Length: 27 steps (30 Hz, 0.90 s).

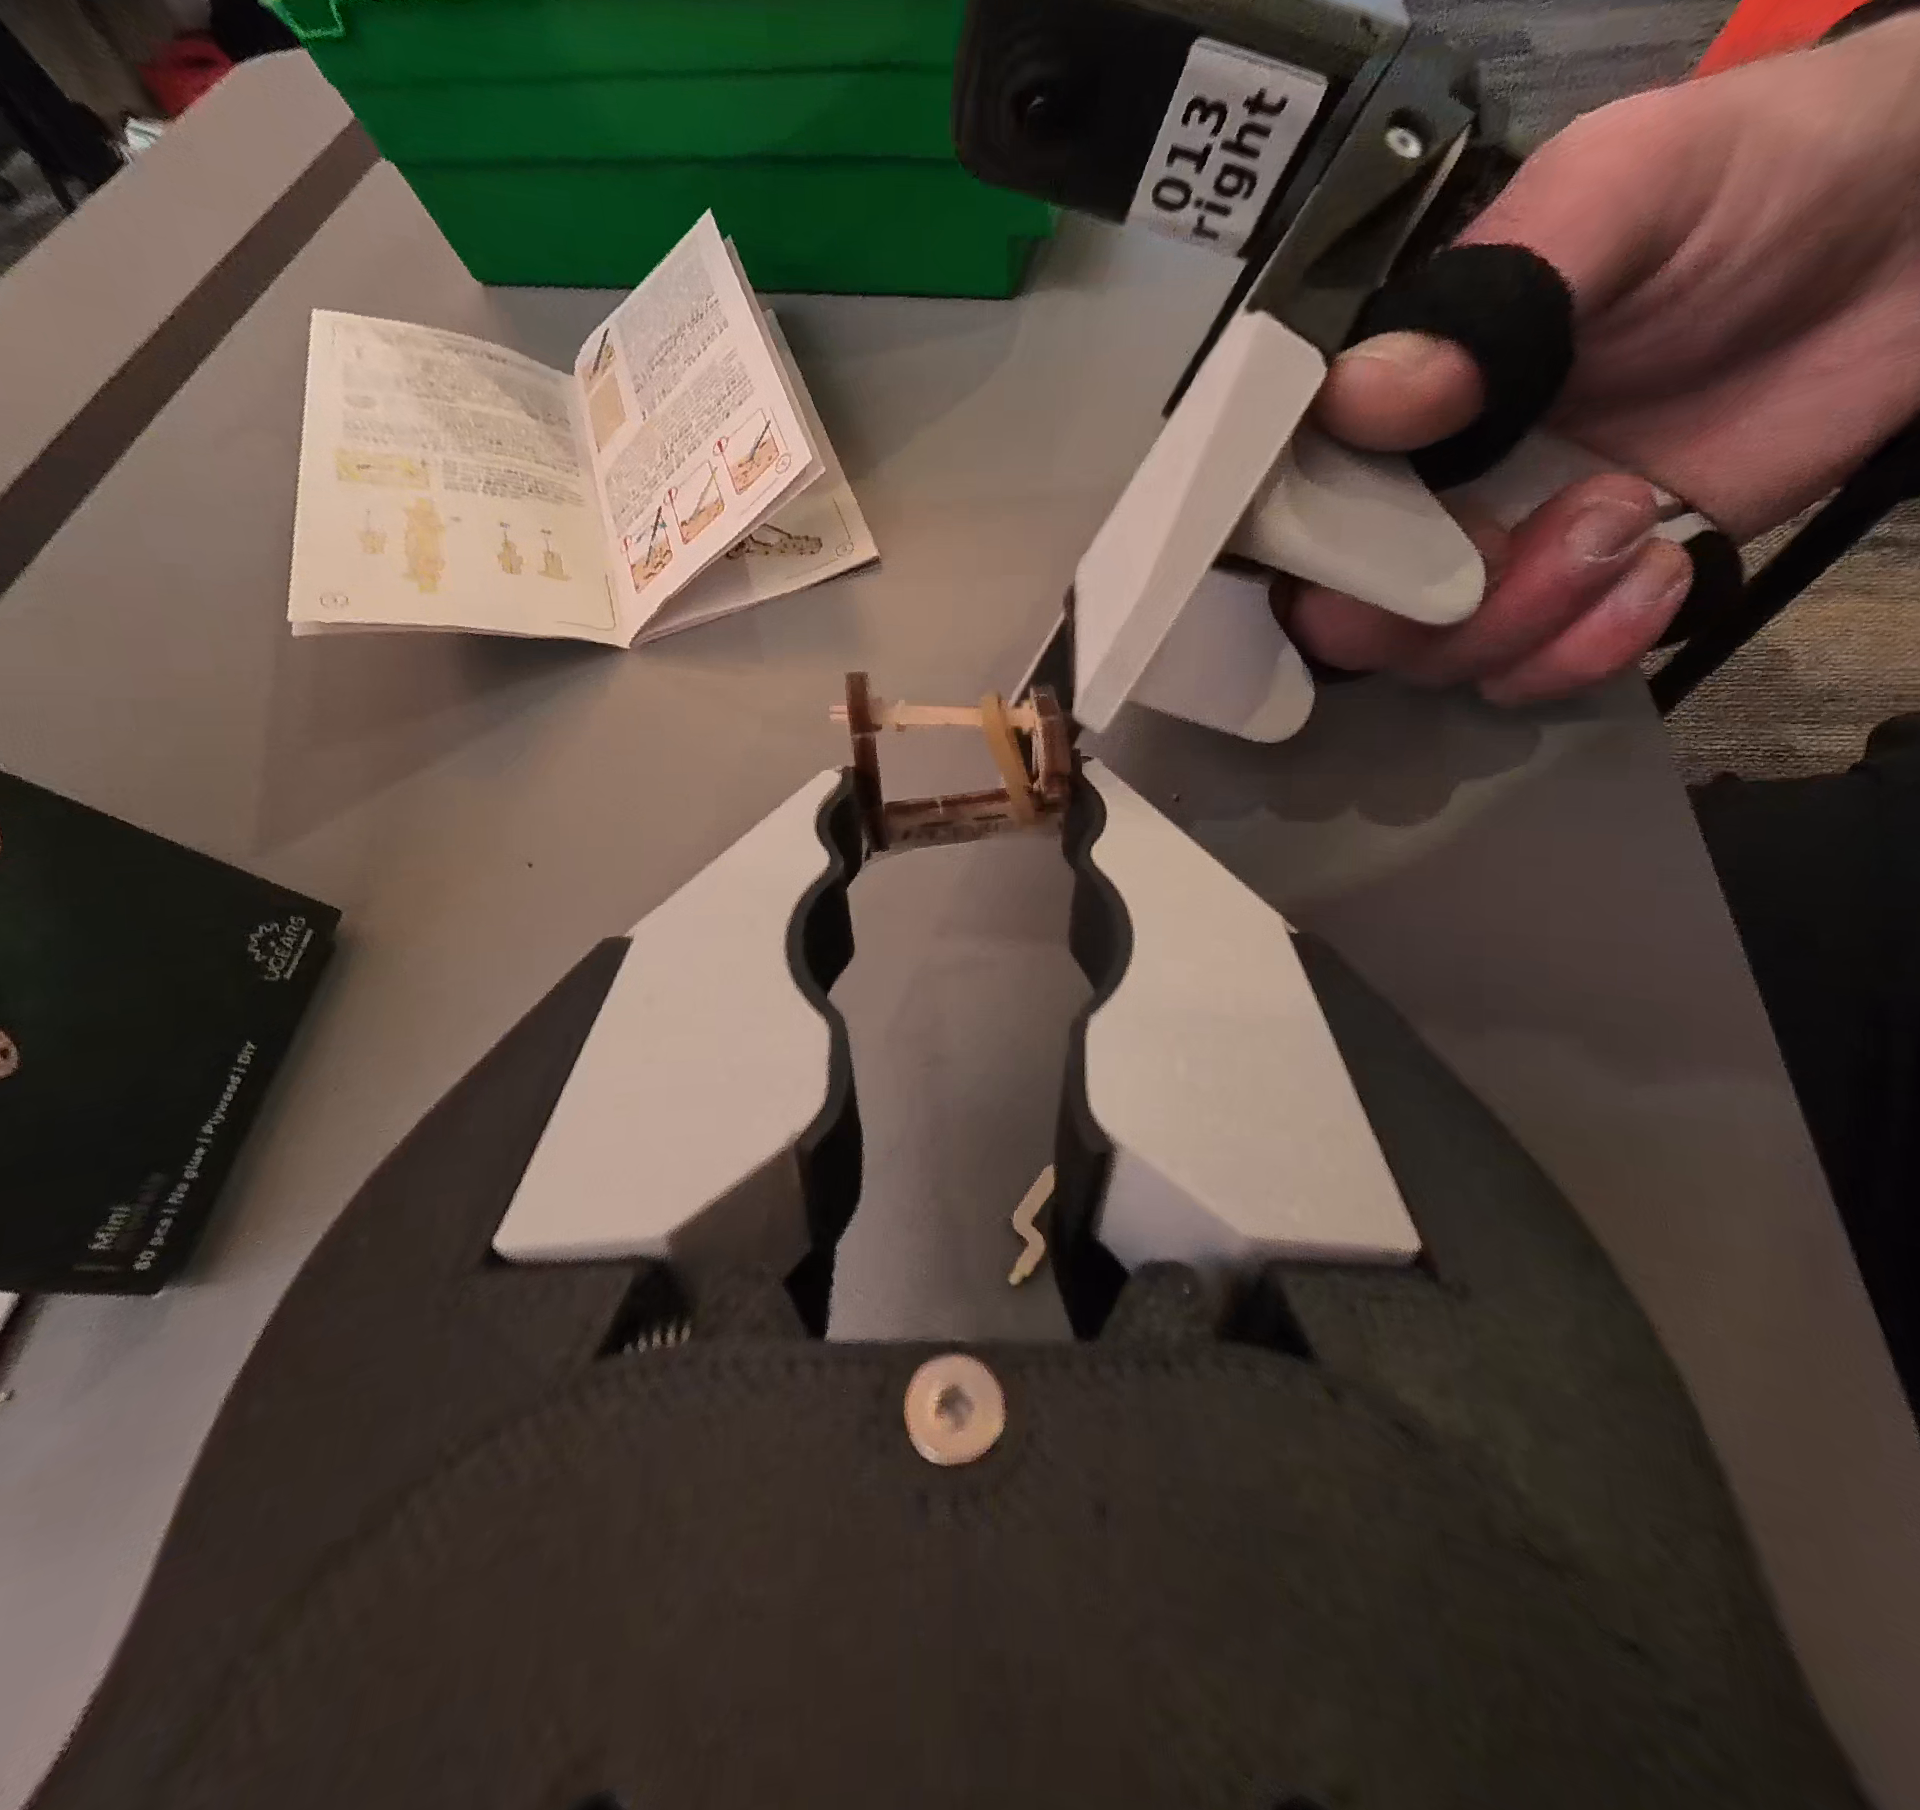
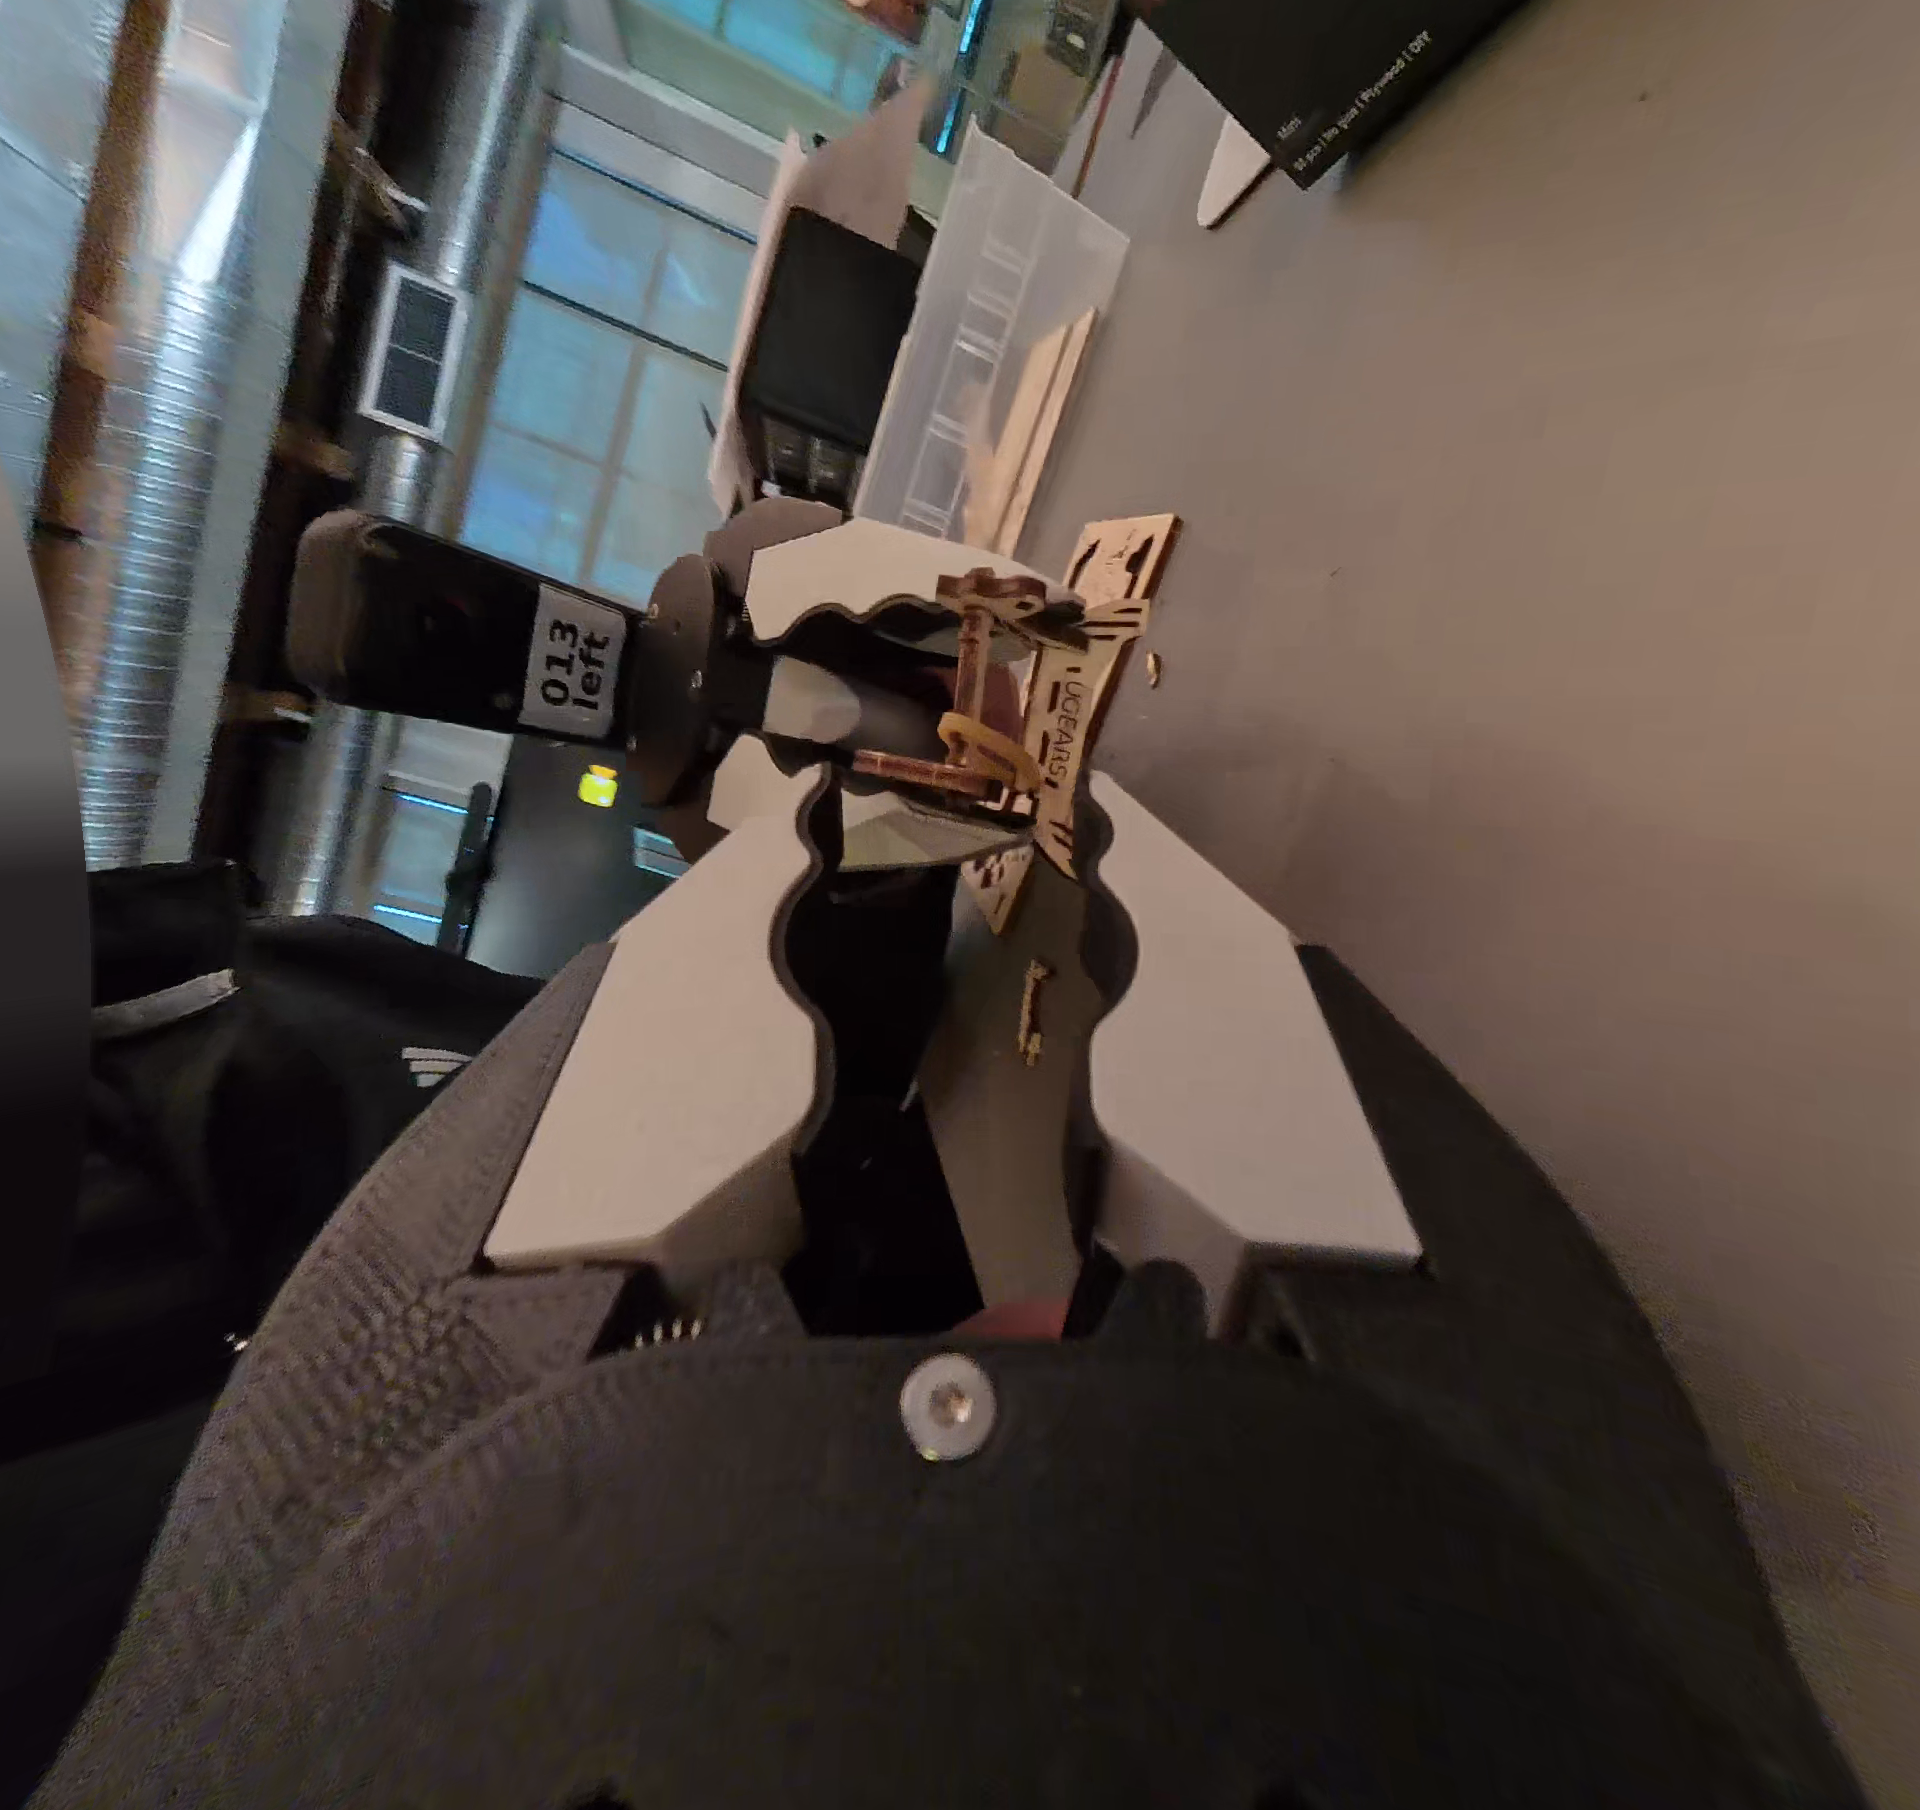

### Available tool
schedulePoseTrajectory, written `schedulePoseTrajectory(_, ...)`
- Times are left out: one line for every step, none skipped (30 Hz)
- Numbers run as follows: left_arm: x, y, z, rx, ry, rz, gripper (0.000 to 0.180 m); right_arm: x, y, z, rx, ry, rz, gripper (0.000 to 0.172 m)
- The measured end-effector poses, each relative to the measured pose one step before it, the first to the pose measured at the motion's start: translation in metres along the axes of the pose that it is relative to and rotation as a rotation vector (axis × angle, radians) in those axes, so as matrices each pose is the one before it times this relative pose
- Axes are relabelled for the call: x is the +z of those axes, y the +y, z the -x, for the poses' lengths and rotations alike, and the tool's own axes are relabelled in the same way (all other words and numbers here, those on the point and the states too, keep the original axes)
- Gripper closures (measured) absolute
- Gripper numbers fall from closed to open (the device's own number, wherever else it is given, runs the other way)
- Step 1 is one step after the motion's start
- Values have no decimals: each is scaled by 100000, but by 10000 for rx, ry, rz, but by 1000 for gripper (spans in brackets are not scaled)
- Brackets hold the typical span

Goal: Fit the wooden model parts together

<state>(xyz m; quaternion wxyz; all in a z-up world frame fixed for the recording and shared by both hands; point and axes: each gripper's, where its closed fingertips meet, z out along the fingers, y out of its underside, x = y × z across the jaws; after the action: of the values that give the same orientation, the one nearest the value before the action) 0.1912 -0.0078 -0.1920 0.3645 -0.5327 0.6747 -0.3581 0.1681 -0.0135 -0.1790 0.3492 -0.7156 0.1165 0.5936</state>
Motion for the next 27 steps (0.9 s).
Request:
schedulePoseTrajectory(-78,-149,-74,102,0,-69,144,-42,6,66,86,-129,-15,131)
schedulePoseTrajectory(-45,-97,-55,105,-15,-31,144,-70,11,-27,123,-71,0,134)
schedulePoseTrajectory(44,77,-14,122,-51,69,144,-63,56,-38,81,-32,39,134)
schedulePoseTrajectory(53,3,-46,74,-29,32,144,-58,24,-56,27,-12,29,134)
schedulePoseTrajectory(45,-1,-41,39,-6,3,144,-46,20,-36,26,-26,22,134)
schedulePoseTrajectory(74,94,-24,-2,21,29,144,-24,46,-113,33,15,7,134)
schedulePoseTrajectory(89,182,-53,-10,55,87,144,-33,77,-176,43,50,31,135)
schedulePoseTrajectory(83,181,-36,68,-5,94,144,-47,101,-179,74,44,51,135)
schedulePoseTrajectory(89,264,54,125,-87,162,144,-96,31,-168,72,30,9,136)
schedulePoseTrajectory(132,358,-37,85,-8,233,144,-135,41,-230,86,60,7,139)
schedulePoseTrajectory(173,323,-132,-21,90,217,144,-108,78,-365,104,145,31,139)
schedulePoseTrajectory(164,166,-44,-20,35,96,144,-98,50,-270,32,127,24,139)
schedulePoseTrajectory(154,183,-69,-23,66,106,144,-62,42,-158,-8,85,29,139)
schedulePoseTrajectory(164,185,-120,-34,105,131,144,7,61,-48,9,6,36,142)
schedulePoseTrajectory(117,49,-56,25,41,41,144,52,69,-54,32,-4,38,143)
schedulePoseTrajectory(92,67,-10,31,4,58,144,12,62,-144,47,55,42,143)
schedulePoseTrajectory(104,138,-7,49,-8,85,144,-43,-8,-147,18,85,9,143)
schedulePoseTrajectory(129,165,-4,54,-15,98,144,-45,47,-191,53,100,40,144)
schedulePoseTrajectory(105,59,-38,-3,11,18,144,-21,17,-116,78,27,-2,144)
schedulePoseTrajectory(91,58,-91,-30,49,15,144,-17,69,-68,63,-14,11,145)
schedulePoseTrajectory(70,125,-93,27,49,56,145,-25,125,-129,52,33,50,146)
schedulePoseTrajectory(99,69,-74,-5,19,16,145,-34,77,-135,16,50,34,146)
schedulePoseTrajectory(93,50,-30,9,-13,6,145,-26,26,-101,32,17,-4,146)
schedulePoseTrajectory(65,56,-28,19,5,14,145,-19,17,-90,40,6,-12,146)
schedulePoseTrajectory(38,35,-20,-2,16,-1,145,-12,27,-90,56,27,12,147)
schedulePoseTrajectory(2,-103,-44,-8,34,-91,145,-39,-40,-81,31,43,-15,156)
schedulePoseTrajectory(-3,-51,53,-30,-20,-43,145,-42,-75,-15,27,-16,-39,159)
